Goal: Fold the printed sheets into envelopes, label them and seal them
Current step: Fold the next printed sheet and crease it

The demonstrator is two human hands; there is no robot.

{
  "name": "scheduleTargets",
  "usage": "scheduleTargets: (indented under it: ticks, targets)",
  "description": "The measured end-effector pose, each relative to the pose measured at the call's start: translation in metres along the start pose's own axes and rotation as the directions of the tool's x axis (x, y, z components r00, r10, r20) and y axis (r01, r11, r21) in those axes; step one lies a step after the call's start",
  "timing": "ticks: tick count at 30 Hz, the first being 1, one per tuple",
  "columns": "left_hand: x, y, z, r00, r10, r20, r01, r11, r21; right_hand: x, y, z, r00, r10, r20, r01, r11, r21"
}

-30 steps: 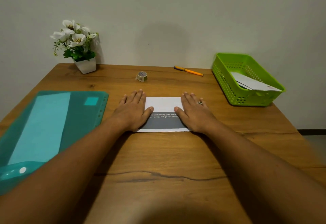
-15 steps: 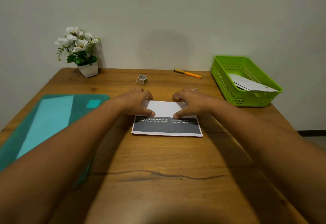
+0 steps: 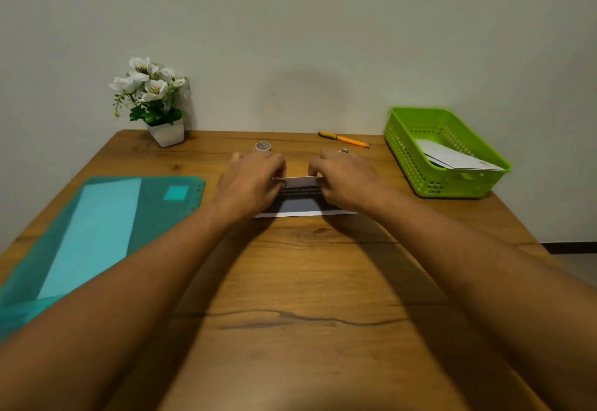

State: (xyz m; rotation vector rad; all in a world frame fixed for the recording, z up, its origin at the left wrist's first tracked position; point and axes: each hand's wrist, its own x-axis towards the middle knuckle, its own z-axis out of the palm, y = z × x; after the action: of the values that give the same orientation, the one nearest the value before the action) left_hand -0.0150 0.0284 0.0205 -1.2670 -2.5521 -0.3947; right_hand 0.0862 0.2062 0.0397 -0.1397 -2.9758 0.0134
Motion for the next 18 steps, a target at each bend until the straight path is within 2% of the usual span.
scheduleTargets:
  ticks: [6,10,15,18]
  targets:
    - [-0.028,0.001,0.017,0.993,-0.015,0.113,0.02,0.999,-0.042,-0.028,-0.009,0.03,1.0,-0.012,0.005,0.012,1.0,0.021]
    - [-0.042,-0.004,0.031,0.994,0.03,0.108,-0.026,0.999,-0.04,-0.038,-0.008,0.048,0.999,0.013,0.039,-0.015,0.998,0.062]
    - [-0.041,0.0,0.038,0.994,-0.014,0.105,0.02,0.998,-0.059,-0.039,-0.012,0.05,0.997,0.061,0.053,-0.066,0.993,0.093]
    - [-0.035,0.002,0.041,0.986,-0.043,0.161,0.051,0.998,-0.041,-0.034,-0.017,0.055,0.995,0.097,0.001,-0.097,0.993,0.074]
